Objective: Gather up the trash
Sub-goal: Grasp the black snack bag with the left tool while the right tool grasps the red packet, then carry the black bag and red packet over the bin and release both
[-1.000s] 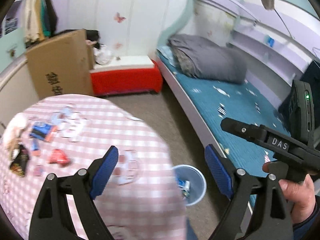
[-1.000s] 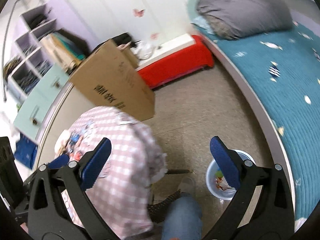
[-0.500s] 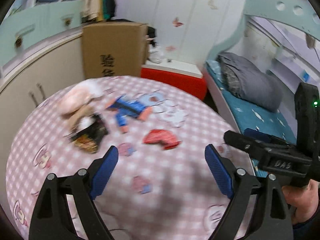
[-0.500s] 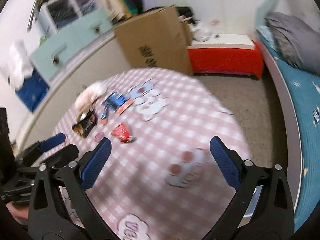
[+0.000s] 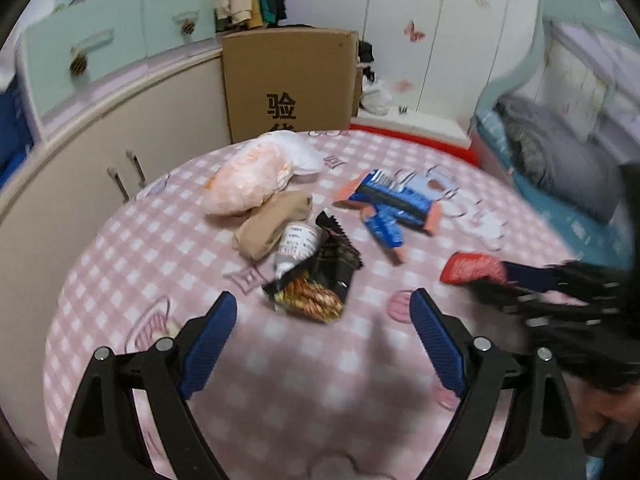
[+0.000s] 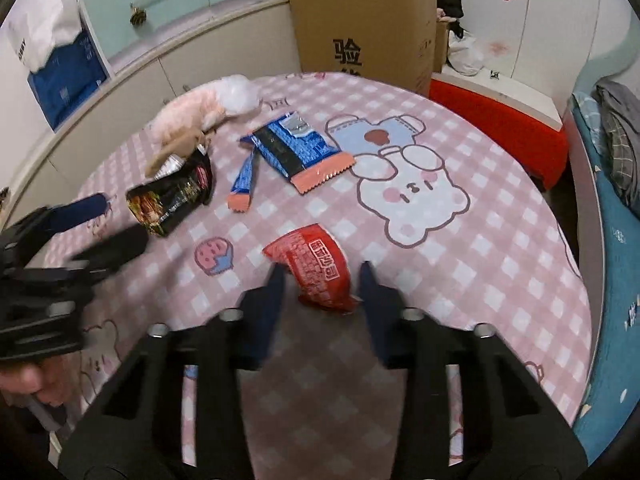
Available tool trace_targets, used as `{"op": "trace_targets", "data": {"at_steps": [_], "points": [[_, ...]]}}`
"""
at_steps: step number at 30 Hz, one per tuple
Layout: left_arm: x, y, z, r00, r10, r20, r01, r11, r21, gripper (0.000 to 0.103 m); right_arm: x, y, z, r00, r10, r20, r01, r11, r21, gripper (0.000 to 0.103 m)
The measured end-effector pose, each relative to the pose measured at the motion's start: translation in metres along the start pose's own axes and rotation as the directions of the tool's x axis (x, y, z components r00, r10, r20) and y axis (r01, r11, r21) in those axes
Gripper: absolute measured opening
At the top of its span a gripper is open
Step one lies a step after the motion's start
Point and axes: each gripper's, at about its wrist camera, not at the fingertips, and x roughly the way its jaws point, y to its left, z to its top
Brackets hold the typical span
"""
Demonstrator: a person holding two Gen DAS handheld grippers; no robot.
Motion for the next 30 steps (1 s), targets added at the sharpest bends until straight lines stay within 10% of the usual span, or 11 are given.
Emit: {"op": "trace_targets", "data": {"at_steps": [2,6,19,23,30], "points": [[0.017,-0.006,0.003,0.999,0.050,-0.008,-0.050,0.996,0.074,0.086,-0.006,-0.003,-0.003,1.000,0.007,0.021,-0.007,1.000,0.022,0.029],[0.031,-0.001,0.005,0.998,-0.010,-0.057,0.014,0.997,0.078,0.043,-0.021,-0.010,-0.009,0.999,0.021,0.047,-0.023,0.999,0.049,0.029],[-0.019,0.025,-0.050,0.990,-0.130,-0.054,0.130,0.991,-0.010,0.044,-0.041,-0.009,-0.038,0.999,0.033,0.042,-0.035,0.997,0.072,0.029],[-0.024,0.023,-0.053,0.995,-0.085,-0.043,0.085,0.996,0.011,0.075,-0.039,-0.005,-0.048,1.000,0.021,0.023,-0.022,0.997,0.067,0.029],[-0.042,0.029,-0.045,0.995,-0.087,0.039,0.087,0.996,0.015,0.076,-0.043,0.000,-0.050,0.999,0.006,0.032,-0.008,0.998,0.057,0.041]]}}
